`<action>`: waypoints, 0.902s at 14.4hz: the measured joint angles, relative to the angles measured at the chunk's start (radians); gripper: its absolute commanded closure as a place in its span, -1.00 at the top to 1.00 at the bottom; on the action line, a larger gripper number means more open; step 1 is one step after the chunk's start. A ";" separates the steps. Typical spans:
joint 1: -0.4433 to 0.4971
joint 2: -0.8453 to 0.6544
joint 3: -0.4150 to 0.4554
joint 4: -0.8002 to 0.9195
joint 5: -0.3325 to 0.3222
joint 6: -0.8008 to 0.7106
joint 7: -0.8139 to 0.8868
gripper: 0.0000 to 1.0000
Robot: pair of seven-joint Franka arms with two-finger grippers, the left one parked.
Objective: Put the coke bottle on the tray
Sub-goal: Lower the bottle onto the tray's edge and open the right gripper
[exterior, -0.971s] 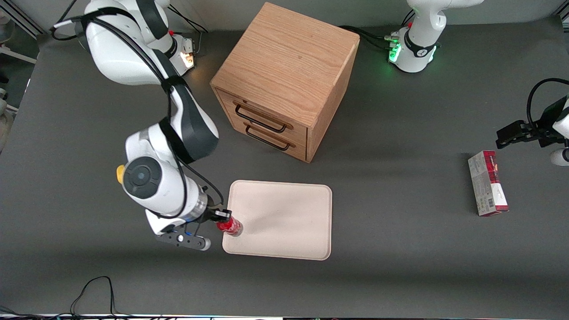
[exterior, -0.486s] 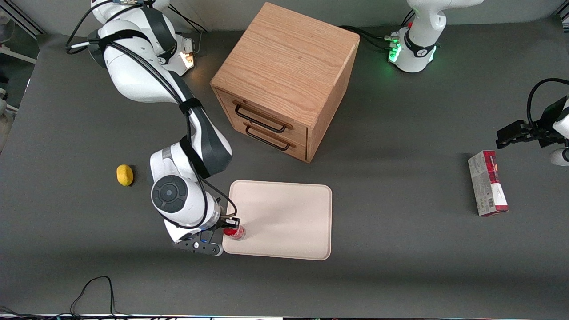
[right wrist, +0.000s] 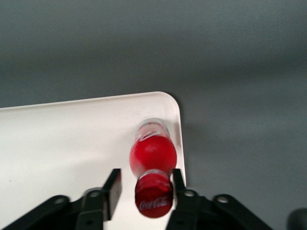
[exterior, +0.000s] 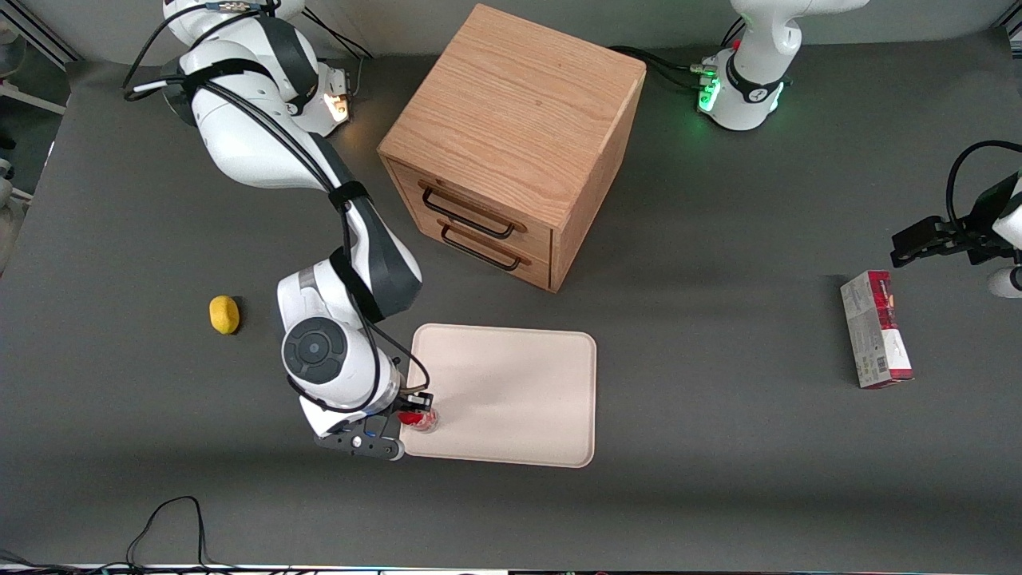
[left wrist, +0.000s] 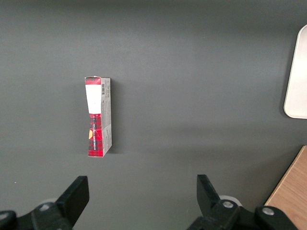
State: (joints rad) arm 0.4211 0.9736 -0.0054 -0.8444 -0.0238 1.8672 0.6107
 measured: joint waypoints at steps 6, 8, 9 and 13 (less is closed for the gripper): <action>0.019 0.002 -0.003 0.000 -0.017 0.002 0.002 1.00; 0.019 0.002 -0.004 0.000 -0.017 0.002 0.002 1.00; 0.019 0.002 -0.004 0.000 -0.017 0.002 0.002 1.00; 0.019 0.002 -0.005 0.000 -0.017 0.002 0.002 1.00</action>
State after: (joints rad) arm 0.4397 0.9761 -0.0101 -0.8444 -0.0409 1.8691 0.6123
